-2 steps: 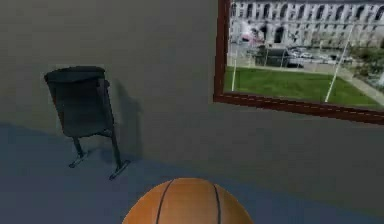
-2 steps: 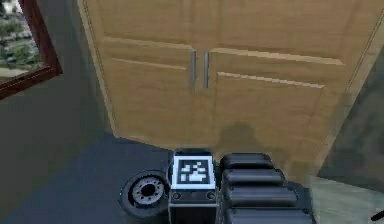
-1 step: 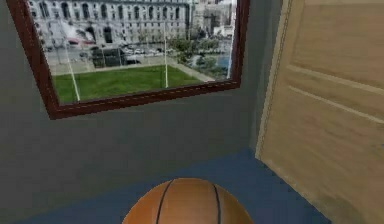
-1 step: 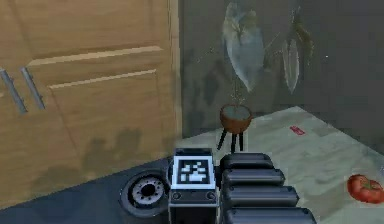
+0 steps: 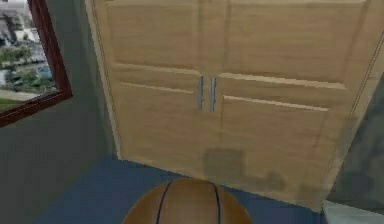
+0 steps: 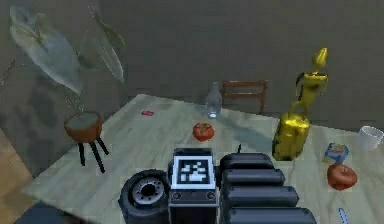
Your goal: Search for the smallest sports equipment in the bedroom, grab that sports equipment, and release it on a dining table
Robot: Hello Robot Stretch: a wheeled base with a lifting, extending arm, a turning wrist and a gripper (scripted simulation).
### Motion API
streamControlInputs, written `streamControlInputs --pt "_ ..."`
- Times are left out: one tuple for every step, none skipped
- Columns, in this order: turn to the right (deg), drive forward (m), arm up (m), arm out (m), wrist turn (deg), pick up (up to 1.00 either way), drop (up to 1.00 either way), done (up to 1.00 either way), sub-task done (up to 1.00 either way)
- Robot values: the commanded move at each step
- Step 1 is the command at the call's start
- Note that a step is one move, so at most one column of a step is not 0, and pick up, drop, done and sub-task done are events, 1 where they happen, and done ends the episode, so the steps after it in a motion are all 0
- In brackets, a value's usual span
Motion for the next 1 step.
streamControlInputs --pt "30.0 0.0 0.0 0.0 0.0 0.0 0.0 0.0 0.0"
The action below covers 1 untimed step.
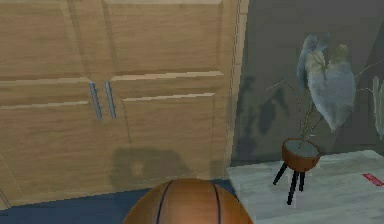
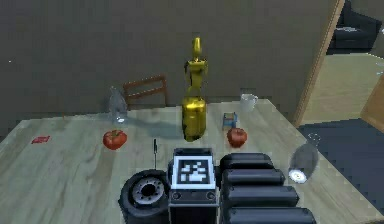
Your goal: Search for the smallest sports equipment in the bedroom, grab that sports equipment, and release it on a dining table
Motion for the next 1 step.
streamControlInputs --pt "0.0 0.0 0.0 0.36 0.0 0.0 0.0 0.0 0.0"
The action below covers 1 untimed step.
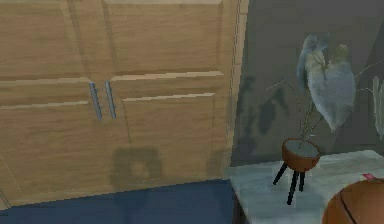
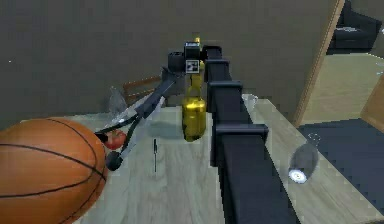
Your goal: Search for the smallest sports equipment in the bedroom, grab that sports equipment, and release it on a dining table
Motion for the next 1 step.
streamControlInputs --pt "0.0 0.0 0.0 0.0 45.0 0.0 0.0 0.0 0.0"
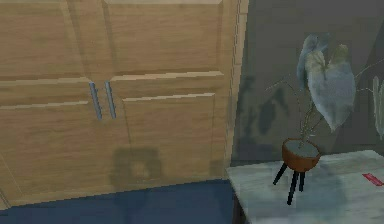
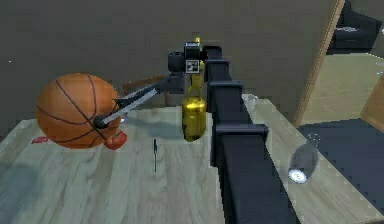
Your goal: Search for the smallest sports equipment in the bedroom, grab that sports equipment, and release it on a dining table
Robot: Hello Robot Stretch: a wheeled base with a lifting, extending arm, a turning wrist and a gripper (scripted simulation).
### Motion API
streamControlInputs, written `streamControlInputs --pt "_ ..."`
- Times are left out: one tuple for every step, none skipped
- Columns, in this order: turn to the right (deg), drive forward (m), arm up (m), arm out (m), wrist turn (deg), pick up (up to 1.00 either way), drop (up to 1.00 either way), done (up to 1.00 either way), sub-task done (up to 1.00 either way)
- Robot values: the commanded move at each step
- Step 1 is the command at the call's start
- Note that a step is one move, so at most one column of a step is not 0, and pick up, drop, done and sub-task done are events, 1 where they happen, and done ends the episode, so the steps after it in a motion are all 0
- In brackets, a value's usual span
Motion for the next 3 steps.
streamControlInputs --pt "0.0 0.0 0.0 0.0 45.0 0.0 0.0 0.0 0.0" --pt "0.0 0.0 0.0 0.0 24.0 0.0 0.0 0.0 0.0" --pt "0.0 0.0 -0.14 0.0 0.0 0.0 0.0 0.0 0.0"
